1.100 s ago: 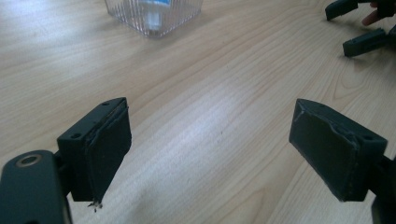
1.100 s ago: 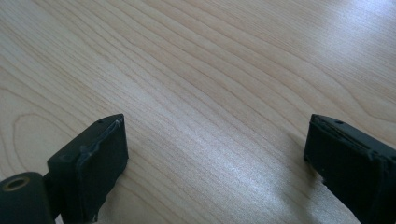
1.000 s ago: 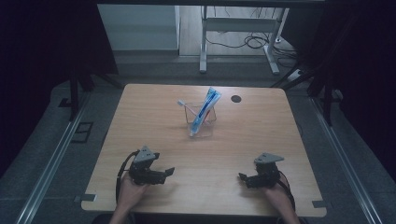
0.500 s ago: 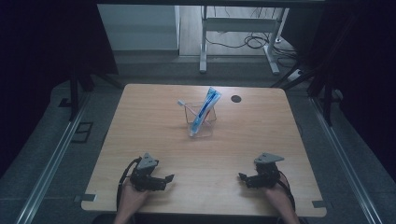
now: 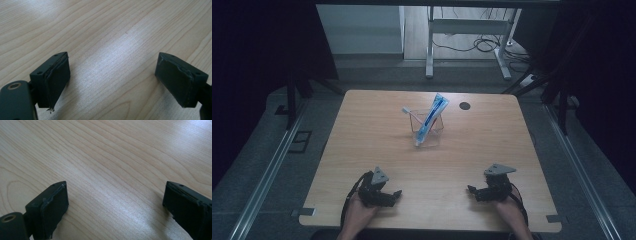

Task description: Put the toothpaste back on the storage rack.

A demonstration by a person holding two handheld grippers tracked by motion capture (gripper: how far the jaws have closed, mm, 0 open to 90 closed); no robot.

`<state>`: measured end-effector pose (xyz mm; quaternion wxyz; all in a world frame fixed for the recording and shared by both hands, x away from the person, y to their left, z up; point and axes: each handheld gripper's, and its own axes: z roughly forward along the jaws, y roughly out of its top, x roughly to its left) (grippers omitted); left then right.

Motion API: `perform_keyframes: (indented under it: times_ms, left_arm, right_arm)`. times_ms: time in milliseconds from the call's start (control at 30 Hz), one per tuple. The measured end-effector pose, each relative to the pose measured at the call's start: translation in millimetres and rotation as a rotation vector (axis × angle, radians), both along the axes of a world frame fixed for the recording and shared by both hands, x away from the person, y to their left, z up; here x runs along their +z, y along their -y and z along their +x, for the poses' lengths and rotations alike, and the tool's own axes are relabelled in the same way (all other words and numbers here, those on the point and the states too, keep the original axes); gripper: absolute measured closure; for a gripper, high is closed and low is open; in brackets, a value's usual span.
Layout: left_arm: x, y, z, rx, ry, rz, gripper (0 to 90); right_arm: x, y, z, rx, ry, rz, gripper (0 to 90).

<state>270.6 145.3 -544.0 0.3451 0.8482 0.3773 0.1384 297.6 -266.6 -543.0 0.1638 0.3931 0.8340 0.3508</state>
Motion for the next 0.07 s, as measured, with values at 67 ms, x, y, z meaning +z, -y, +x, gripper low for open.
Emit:
perform_keyframes:
  times_ms: [67]
  left_arm:
    - [0.0,0.1,0.0,0.001,0.000,0.000,12.8]
  right_arm:
    - [0.0,0.0,0.0,0.000,0.000,0.000,6.1]
